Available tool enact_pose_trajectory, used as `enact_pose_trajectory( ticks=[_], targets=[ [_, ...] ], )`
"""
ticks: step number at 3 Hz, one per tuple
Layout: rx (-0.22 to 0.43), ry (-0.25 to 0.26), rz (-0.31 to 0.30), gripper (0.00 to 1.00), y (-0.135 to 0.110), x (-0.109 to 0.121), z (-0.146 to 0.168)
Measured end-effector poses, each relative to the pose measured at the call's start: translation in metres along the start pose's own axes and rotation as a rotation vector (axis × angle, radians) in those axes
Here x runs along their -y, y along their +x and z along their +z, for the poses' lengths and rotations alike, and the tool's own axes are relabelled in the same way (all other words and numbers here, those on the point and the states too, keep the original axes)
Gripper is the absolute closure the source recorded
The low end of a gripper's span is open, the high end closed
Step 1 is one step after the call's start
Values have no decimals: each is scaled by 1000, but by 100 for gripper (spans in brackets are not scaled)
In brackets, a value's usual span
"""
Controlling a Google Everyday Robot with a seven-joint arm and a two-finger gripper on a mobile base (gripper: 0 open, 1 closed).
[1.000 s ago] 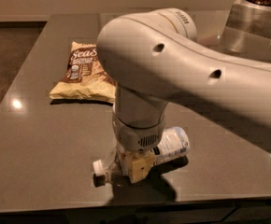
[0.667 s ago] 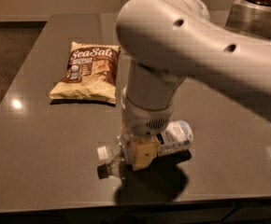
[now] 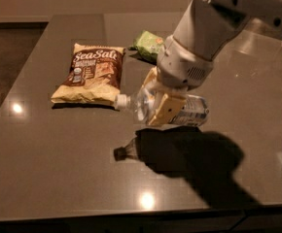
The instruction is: Place blue plastic bottle upright
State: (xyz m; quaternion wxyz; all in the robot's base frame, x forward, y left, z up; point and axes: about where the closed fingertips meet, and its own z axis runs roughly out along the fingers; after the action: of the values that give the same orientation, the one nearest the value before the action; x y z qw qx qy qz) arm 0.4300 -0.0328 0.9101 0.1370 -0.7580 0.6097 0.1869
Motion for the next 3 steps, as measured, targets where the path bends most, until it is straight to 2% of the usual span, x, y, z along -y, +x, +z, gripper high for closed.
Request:
enact_pose_trajectory(
  ticks=[1, 2, 3],
  targets=[
    [177, 51, 53, 100, 4, 24, -38],
    [339, 95, 110, 100, 11, 35, -52],
    [588, 159, 208, 100, 20, 50, -63]
  ],
)
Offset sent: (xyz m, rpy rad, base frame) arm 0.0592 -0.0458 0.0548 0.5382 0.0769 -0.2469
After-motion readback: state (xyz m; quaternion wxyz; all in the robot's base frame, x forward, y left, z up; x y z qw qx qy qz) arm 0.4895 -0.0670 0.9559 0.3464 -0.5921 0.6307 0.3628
